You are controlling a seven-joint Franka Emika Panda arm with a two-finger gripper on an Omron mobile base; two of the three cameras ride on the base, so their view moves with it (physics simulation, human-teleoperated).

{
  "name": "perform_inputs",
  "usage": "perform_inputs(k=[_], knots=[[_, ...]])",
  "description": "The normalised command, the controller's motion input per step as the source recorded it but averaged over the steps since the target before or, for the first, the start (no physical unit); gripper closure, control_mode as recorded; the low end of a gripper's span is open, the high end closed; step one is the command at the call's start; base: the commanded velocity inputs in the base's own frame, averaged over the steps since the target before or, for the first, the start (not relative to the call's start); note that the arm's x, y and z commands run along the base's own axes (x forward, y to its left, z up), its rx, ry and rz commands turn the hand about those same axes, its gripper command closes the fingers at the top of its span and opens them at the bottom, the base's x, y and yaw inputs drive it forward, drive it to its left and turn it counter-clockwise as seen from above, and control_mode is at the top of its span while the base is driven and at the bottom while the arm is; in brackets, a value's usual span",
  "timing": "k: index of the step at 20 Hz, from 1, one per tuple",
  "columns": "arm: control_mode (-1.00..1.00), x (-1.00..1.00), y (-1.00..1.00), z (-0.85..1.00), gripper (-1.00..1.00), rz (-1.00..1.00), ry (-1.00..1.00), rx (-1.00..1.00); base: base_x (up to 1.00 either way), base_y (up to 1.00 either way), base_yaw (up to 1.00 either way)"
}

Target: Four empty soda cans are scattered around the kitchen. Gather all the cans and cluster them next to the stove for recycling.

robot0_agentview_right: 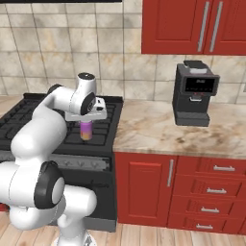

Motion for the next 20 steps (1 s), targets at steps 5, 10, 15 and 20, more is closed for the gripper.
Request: perform_inputs(k=[5, 10, 15, 20], knots=[[1.00, 0.00, 0.00, 0.00, 1.00, 0.00, 0.00, 0.00, 0.30, -0.46, 0.01], [1.00, 0.00, 0.00, 0.00, 1.00, 0.00, 0.00, 0.00, 0.74, -0.21, 0.00], [1.00, 0.00, 0.00, 0.00, 1.00, 0.00, 0.00, 0.00, 0.78, -0.19, 0.00], [1.00, 0.00, 0.00, 0.00, 1.00, 0.00, 0.00, 0.00, 0.66, -0.21, 0.00]])
